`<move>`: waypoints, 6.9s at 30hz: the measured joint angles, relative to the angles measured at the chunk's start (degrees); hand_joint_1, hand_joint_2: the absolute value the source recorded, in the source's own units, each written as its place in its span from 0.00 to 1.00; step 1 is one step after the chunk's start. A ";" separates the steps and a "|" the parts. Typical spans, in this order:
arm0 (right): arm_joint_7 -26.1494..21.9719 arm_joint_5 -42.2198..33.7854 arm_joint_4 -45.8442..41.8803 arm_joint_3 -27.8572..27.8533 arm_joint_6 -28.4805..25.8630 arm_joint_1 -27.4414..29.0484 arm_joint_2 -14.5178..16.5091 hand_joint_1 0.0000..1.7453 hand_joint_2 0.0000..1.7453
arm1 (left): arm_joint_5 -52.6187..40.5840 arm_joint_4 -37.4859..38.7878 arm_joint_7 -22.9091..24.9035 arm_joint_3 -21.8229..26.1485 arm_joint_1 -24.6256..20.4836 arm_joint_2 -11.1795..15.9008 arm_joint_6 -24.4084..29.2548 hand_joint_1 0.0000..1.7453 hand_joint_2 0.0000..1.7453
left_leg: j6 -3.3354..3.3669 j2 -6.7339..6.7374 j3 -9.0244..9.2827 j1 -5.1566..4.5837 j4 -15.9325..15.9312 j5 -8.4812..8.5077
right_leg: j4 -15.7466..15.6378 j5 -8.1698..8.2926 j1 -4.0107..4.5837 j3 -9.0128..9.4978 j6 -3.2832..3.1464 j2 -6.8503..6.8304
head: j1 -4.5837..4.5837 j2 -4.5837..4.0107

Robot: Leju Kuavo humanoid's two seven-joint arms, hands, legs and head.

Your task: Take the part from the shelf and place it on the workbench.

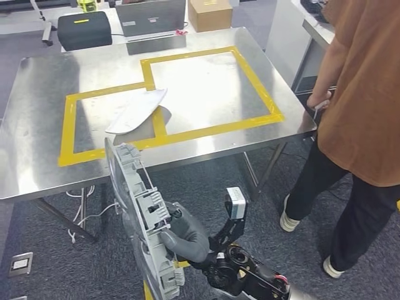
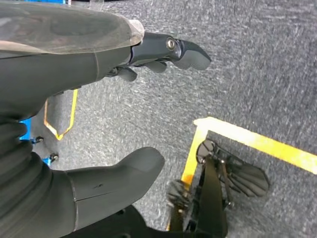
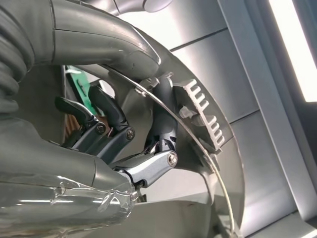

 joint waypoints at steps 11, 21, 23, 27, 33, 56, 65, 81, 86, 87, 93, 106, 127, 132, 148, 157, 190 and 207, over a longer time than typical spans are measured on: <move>-0.08 0.00 -0.84 0.00 -0.47 0.27 -0.17 1.00 1.00 | -0.55 0.00 -0.34 -0.67 -0.42 0.01 -0.52 0.00 1.00 | -2.92 -0.01 -2.16 0.07 9.95 -4.53 | -14.32 10.95 0.06 4.32 -2.95 0.02 | -0.32 0.00; -0.03 0.19 -1.05 0.06 -0.91 0.42 -0.17 1.00 1.00 | -0.50 0.01 -0.30 -0.83 -0.10 0.13 -0.51 0.00 1.00 | -1.54 0.20 -6.01 -0.75 1.69 2.49 | -14.52 6.14 0.28 9.49 -1.89 0.45 | -2.28 0.00; -0.01 0.25 -1.20 0.09 -1.04 0.43 -0.17 1.00 1.00 | -0.54 0.00 -0.27 -0.87 -0.09 0.04 -0.50 0.00 1.00 | -0.95 0.15 -4.94 -0.55 1.15 2.63 | -14.01 5.90 0.32 9.93 -1.28 0.44 | -2.10 0.00; -0.06 0.26 -1.44 0.09 -1.28 0.49 -0.25 1.00 1.00 | -0.69 0.00 -0.56 -0.93 -0.15 0.04 -0.46 0.00 1.00 | -0.08 0.19 -2.53 -0.20 0.55 1.54 | -3.13 2.71 0.11 4.09 -0.34 0.18 | -1.00 0.00; -0.10 0.44 -1.48 0.04 -1.69 1.01 -0.63 1.00 1.00 | -0.92 0.00 -0.82 -0.98 -0.10 -0.08 -0.44 0.00 1.00 | -0.44 -0.05 1.27 -0.25 0.57 -1.38 | -8.33 7.52 0.17 1.09 -0.72 0.14 | 0.54 0.00; -5.85 1.65 -5.32 -4.81 -2.44 -7.57 -0.83 1.00 1.00 | -1.45 0.00 -1.67 -1.43 -0.50 0.00 -0.72 0.00 1.00 | -2.10 -0.05 2.06 -0.39 -0.77 -1.98 | -13.32 11.67 0.72 2.32 -2.31 0.39 | -1.37 0.00; -2.80 5.81 -5.29 -6.98 -9.61 -14.26 -0.83 1.00 1.00 | -1.31 0.01 -1.57 -2.30 -0.51 -0.03 -0.68 0.00 1.00 | -2.13 -0.06 2.07 -0.50 -0.73 -1.95 | -13.46 11.80 0.59 2.38 -2.22 0.36 | -1.29 0.00; 19.32 48.99 8.05 -2.89 -43.52 -23.76 -0.83 1.00 1.00 | -0.46 0.00 -1.58 -2.39 -0.55 -0.19 -0.84 0.00 1.00 | -2.10 -0.13 1.94 -0.50 -0.73 -1.93 | -13.59 11.86 0.59 2.37 -2.13 0.25 | -1.27 0.00; 27.31 58.60 13.91 -1.13 -46.10 -25.73 -0.84 1.00 1.00 | -0.57 0.00 -1.58 -2.44 -0.55 -0.26 -1.15 0.00 1.00 | -2.09 -0.12 1.94 -0.50 -0.73 -1.93 | -13.64 11.86 0.60 2.35 -2.13 0.28 | -1.26 0.00; 29.24 60.95 14.85 -0.88 -46.52 -25.92 -0.86 1.00 1.00 | -0.57 0.00 -1.58 -2.44 -0.55 -0.28 -1.21 0.00 1.00 | -2.09 -0.13 1.93 -0.50 -0.73 -1.93 | -13.65 11.86 0.60 2.35 -2.13 0.27 | -1.28 0.00; 34.53 68.31 19.77 0.22 -47.40 -26.46 -1.12 1.00 1.00 | -0.57 0.00 -1.56 -2.44 -0.54 -0.30 -1.37 0.00 1.00 | -2.09 -0.11 1.91 -0.50 -0.73 -1.93 | -13.69 11.86 0.60 2.35 -2.13 0.28 | -1.26 0.00; 42.54 76.71 27.14 1.63 -47.91 -26.78 -1.23 1.00 1.00 | -0.27 0.00 -1.17 -2.44 -0.52 -0.34 -1.47 0.00 1.00 | -2.09 -0.13 1.93 -0.51 -0.73 -1.93 | -13.72 11.87 0.60 2.38 -2.12 0.24 | -1.24 0.00; 50.60 79.83 35.18 -0.64 -45.09 -23.02 -2.99 1.00 1.00 | -0.73 0.00 -0.59 -2.94 -0.51 -0.39 -1.67 0.00 1.00 | -2.07 -0.12 1.90 -0.51 -0.72 -1.94 | -13.80 11.87 0.60 2.37 -2.11 0.26 | -1.12 0.00; 48.06 79.78 36.82 -1.21 -45.72 -22.87 -3.20 1.00 1.00 | -1.08 0.00 -0.89 -3.54 -0.52 -0.40 -2.10 0.00 1.00 | -2.07 -0.11 1.89 -0.51 -0.72 -1.95 | -13.83 11.87 0.60 2.38 -2.11 0.28 | -1.07 0.00; 36.40 79.06 39.60 -0.23 -45.60 -24.14 -0.07 1.00 1.00 | -0.87 0.00 -1.55 -4.14 -0.57 -0.44 -2.46 0.00 1.00 | -2.06 -0.10 1.82 -0.49 -0.74 -1.96 | -13.84 11.87 0.61 2.34 -2.11 0.31 | -1.14 0.00; 34.94 78.74 41.12 1.29 -44.98 -26.08 3.66 1.00 1.00 | -0.92 0.00 -1.32 -4.27 -0.57 -0.51 -2.38 0.00 1.00 | -2.06 -0.11 1.82 -0.49 -0.74 -1.95 | -13.84 11.87 0.62 2.37 -2.11 0.29 | -1.06 0.00; 37.12 78.22 45.23 2.68 -46.18 -28.62 6.01 0.00 0.75 | -2.30 0.00 -2.79 -6.15 -0.56 -0.83 -3.09 0.00 0.00 | -2.06 -0.09 1.99 -0.50 -0.73 -1.95 | -13.87 11.88 0.61 2.49 -2.10 0.30 | -1.08 0.00; 10.12 31.85 24.46 -4.68 -31.42 -18.21 3.16 0.00 1.00 | 0.03 0.00 -2.41 -6.16 -0.48 -0.92 -2.19 0.00 0.00 | -2.07 -0.07 2.12 -0.51 -0.74 -1.95 | -13.91 11.90 0.62 2.61 -2.07 0.32 | -1.15 0.00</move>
